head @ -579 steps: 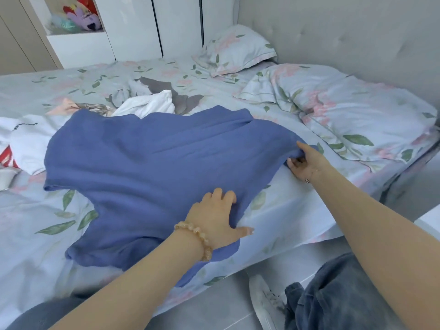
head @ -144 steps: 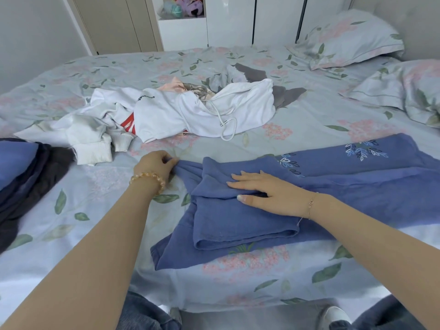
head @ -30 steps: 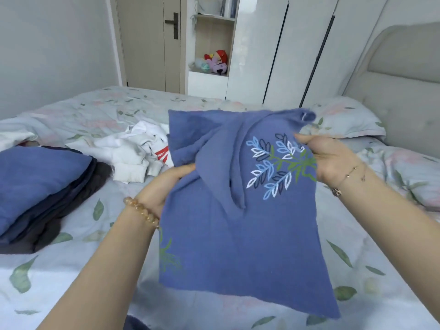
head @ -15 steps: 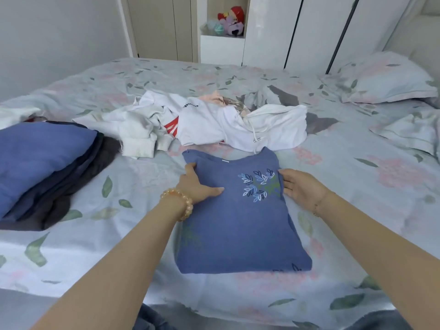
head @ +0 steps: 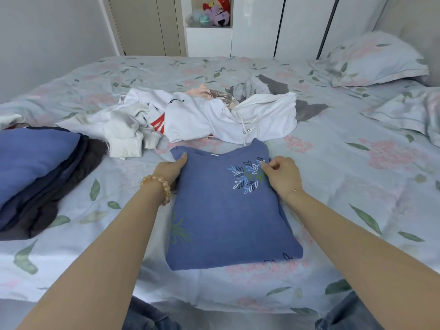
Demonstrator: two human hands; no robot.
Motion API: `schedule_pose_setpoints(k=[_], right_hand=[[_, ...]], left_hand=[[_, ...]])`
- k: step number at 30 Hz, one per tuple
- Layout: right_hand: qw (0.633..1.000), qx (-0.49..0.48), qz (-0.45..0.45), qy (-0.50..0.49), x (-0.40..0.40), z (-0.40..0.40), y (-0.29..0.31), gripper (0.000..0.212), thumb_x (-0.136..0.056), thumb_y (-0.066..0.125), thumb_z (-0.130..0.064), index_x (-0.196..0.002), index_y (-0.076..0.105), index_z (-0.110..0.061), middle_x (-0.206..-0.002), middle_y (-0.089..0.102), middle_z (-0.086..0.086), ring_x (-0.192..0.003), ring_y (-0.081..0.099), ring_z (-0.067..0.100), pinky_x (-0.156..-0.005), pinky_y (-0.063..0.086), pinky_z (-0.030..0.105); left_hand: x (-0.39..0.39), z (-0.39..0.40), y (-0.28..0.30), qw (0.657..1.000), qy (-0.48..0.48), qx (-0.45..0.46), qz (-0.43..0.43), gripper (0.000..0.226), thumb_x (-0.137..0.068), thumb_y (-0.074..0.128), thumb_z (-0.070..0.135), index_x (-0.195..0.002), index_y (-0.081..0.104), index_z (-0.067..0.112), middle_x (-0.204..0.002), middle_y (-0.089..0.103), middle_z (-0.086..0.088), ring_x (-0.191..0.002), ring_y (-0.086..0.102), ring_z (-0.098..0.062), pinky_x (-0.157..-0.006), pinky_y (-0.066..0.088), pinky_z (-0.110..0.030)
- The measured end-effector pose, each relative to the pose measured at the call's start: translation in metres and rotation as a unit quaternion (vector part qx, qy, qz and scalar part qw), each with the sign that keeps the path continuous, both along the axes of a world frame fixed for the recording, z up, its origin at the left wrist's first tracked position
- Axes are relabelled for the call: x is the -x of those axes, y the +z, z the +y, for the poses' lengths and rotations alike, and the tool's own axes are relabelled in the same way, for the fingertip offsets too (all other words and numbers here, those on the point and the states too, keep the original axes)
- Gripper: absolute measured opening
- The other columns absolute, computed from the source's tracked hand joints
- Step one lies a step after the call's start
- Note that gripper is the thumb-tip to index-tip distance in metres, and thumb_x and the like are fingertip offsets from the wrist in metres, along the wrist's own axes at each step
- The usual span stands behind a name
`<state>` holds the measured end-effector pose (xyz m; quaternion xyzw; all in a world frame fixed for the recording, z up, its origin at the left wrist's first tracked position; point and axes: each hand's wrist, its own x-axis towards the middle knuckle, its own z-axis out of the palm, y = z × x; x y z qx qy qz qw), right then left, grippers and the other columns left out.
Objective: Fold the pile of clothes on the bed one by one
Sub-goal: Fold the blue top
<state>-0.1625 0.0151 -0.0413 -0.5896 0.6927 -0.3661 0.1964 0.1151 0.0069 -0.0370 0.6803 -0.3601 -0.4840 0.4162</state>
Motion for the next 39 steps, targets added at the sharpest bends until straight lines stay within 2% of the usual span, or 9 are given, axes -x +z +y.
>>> schedule_pose_setpoints(k=[3,9,12,16,20,22,31,35,39], right_hand=[[0.991,0.081,0.108,-0.022,0.004,0.001,0.009,0.028,-0.094,0.057,-0.033,-0.075,0.053,-0.012,-0.091,0.051,0.006,-0.088,0.042,0.021,-0.079,0.039,0.037],[0.995,-0.068,0.065,0.026,0.010,-0.002,-0.001,0.033,-0.097,0.053,-0.033,-0.075,0.049,-0.009,-0.069,0.051,0.003,-0.079,0.052,0.028,-0.064,0.036,0.033],[0.996,-0.067,0.050,0.032,0.011,0.000,-0.001,0.032,-0.095,0.057,-0.034,-0.075,0.051,-0.009,-0.071,0.054,0.004,-0.077,0.053,0.027,-0.066,0.038,0.033],[0.988,-0.128,-0.042,0.072,0.014,0.024,0.015,0.051,-0.088,0.062,-0.047,-0.056,0.039,-0.015,-0.046,0.047,0.001,-0.042,0.045,0.018,-0.047,0.039,0.025],[0.965,-0.218,-0.096,0.105,0.022,0.061,0.027,0.045,-0.086,0.065,-0.047,-0.061,0.055,-0.011,-0.047,0.053,0.001,-0.040,0.043,0.016,-0.038,0.031,0.018],[0.964,-0.205,-0.130,0.105,0.028,0.077,0.027,0.041,-0.087,0.065,-0.043,-0.065,0.058,-0.009,-0.054,0.054,0.003,-0.045,0.041,0.018,-0.041,0.031,0.022],[0.985,-0.077,-0.144,0.055,0.023,0.117,0.013,0.037,-0.096,0.055,-0.030,-0.067,0.058,-0.007,-0.061,0.060,0.001,-0.052,0.050,0.017,-0.056,0.039,0.027],[0.984,-0.142,-0.051,0.090,0.019,0.131,0.013,0.042,-0.087,0.067,-0.040,-0.063,0.055,-0.008,-0.055,0.046,-0.002,-0.053,0.040,0.013,-0.051,0.033,0.023],[0.984,-0.091,-0.122,0.096,0.023,0.141,0.007,0.039,-0.094,0.061,-0.023,-0.061,0.052,-0.006,-0.053,0.041,-0.002,-0.045,0.036,0.004,-0.049,0.028,0.017]], left_hand=[[-0.002,-0.002,-0.003,0.998,-0.036,0.001,-0.051,0.037,-0.087,0.068,0.035,-0.065,0.051,0.010,-0.068,0.051,-0.010,-0.060,0.046,-0.024,-0.057,0.043,-0.032],[-0.010,-0.010,-0.011,0.997,0.016,0.029,-0.063,0.035,-0.087,0.068,0.018,-0.061,0.045,0.013,-0.063,0.046,-0.008,-0.067,0.048,-0.025,-0.065,0.048,-0.039],[0.004,0.001,-0.003,0.989,0.051,0.052,-0.125,0.020,-0.089,0.064,0.023,-0.095,0.048,0.012,-0.082,0.051,-0.006,-0.077,0.050,-0.026,-0.065,0.043,-0.031],[0.006,0.034,0.011,0.990,-0.001,0.020,-0.139,0.055,-0.087,0.067,0.033,-0.127,0.037,0.010,-0.105,0.055,-0.014,-0.086,0.056,-0.028,-0.072,0.049,-0.035],[0.007,0.087,0.019,0.987,-0.084,-0.027,-0.138,0.030,-0.093,0.059,0.037,-0.086,0.052,0.009,-0.071,0.052,-0.005,-0.056,0.049,-0.016,-0.041,0.040,-0.018],[0.009,0.109,0.018,0.983,-0.110,-0.032,-0.141,0.039,-0.096,0.053,0.036,-0.069,0.049,0.010,-0.057,0.045,-0.004,-0.046,0.042,-0.016,-0.035,0.034,-0.016],[0.024,0.167,0.005,0.969,-0.026,0.085,-0.232,0.050,-0.092,0.059,0.033,-0.055,0.032,0.013,-0.051,0.031,0.001,-0.053,0.029,-0.017,-0.052,0.024,-0.028],[0.020,0.175,0.007,0.985,0.006,0.102,-0.137,0.047,-0.089,0.064,0.038,-0.059,0.044,0.008,-0.056,0.034,-0.003,-0.057,0.030,-0.017,-0.059,0.028,-0.028],[0.015,0.192,0.002,0.993,-0.013,0.117,-0.019,0.047,-0.091,0.062,0.040,-0.070,0.054,-0.002,-0.069,0.042,-0.007,-0.070,0.036,-0.020,-0.070,0.032,-0.035]])
